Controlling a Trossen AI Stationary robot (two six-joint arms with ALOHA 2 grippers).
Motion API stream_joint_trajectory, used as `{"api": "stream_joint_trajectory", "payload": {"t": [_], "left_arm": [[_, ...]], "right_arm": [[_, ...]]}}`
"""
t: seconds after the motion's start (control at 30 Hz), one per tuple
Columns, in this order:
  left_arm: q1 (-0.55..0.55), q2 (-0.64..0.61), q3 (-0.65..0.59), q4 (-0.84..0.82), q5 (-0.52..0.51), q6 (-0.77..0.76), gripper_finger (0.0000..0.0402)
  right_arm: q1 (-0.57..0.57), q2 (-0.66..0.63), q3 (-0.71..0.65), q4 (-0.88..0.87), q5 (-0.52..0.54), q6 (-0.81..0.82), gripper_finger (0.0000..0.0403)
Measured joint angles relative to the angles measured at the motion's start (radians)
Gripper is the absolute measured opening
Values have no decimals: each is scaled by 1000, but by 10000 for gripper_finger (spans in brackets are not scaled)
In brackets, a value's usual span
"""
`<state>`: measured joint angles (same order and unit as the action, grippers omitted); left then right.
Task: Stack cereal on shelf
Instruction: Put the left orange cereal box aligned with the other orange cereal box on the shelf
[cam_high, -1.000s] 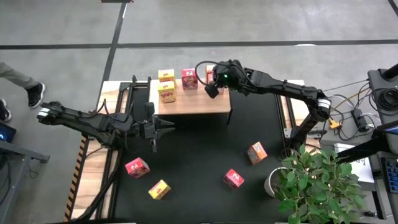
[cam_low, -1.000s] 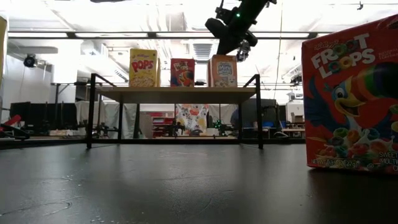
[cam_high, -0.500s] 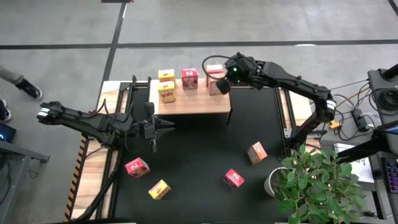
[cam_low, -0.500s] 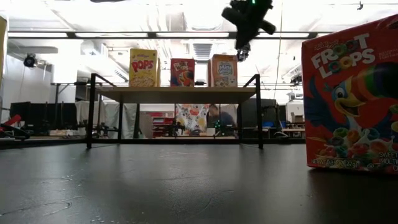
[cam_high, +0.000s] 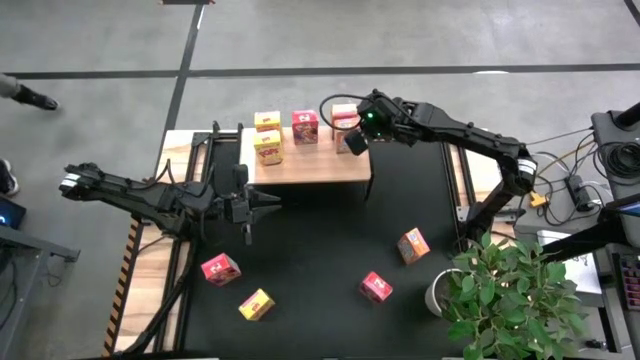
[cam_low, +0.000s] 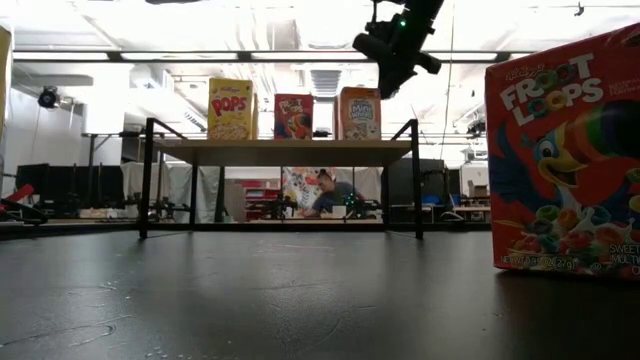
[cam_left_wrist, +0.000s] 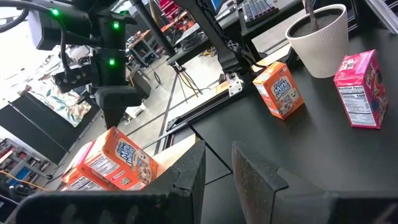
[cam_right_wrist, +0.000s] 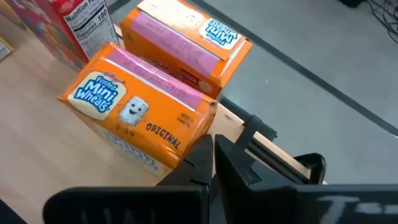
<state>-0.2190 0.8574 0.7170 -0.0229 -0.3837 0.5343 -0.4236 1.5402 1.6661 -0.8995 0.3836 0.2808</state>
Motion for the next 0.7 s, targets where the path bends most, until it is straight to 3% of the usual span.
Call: {"api": "stream_joint_trajectory", "payload": {"t": [0.7], "left_arm": [[0, -1, 0, -1, 0, 0, 63]], "right_arm": [[18, 0, 0, 9, 2, 7, 9]]}}
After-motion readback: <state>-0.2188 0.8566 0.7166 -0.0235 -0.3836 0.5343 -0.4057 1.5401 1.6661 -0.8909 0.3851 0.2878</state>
